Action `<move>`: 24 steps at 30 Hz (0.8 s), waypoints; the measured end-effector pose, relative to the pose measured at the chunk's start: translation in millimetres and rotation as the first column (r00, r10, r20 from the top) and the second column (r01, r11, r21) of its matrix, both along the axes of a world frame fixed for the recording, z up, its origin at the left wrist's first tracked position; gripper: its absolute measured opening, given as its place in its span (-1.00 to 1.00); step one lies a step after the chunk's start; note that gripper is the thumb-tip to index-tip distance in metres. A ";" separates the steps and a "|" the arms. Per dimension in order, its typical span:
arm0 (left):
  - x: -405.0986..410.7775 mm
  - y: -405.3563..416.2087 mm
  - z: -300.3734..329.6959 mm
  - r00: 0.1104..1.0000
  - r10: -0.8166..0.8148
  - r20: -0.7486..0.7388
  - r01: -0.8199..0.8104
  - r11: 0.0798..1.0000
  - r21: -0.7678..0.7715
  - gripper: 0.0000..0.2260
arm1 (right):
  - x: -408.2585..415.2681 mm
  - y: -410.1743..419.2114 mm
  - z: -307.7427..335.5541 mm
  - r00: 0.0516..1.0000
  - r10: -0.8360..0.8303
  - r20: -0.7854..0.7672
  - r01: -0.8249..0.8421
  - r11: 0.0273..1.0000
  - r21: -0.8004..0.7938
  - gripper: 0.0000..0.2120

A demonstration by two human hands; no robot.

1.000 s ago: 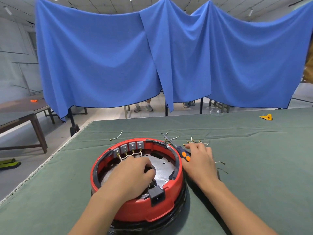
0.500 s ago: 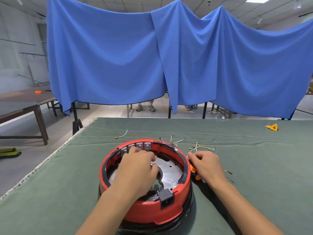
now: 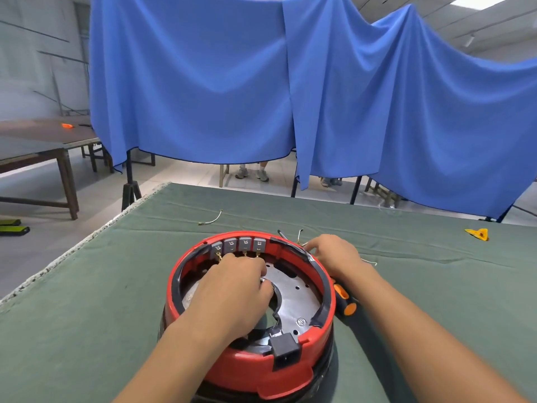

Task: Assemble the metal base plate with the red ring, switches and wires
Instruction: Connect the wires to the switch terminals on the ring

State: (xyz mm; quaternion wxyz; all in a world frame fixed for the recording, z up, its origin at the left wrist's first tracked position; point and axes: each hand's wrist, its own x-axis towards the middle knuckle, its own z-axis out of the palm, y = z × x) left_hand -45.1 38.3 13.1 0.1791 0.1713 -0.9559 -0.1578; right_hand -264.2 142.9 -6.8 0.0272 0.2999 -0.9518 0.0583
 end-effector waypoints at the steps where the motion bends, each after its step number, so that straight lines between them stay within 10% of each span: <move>1: -0.2 0.1 0.2 1.000 -0.005 -0.016 0.005 1.000 -0.001 -0.72 | -0.6 -2.0 -0.3 1.000 -0.005 -0.010 0.005 1.000 -0.015 -0.78; 24: 5.4 4.1 5.0 0.999 -0.042 -0.020 0.042 0.999 -0.012 -0.76 | 12.3 25.3 -19.4 0.978 -0.071 0.196 0.153 0.883 -0.443 -0.87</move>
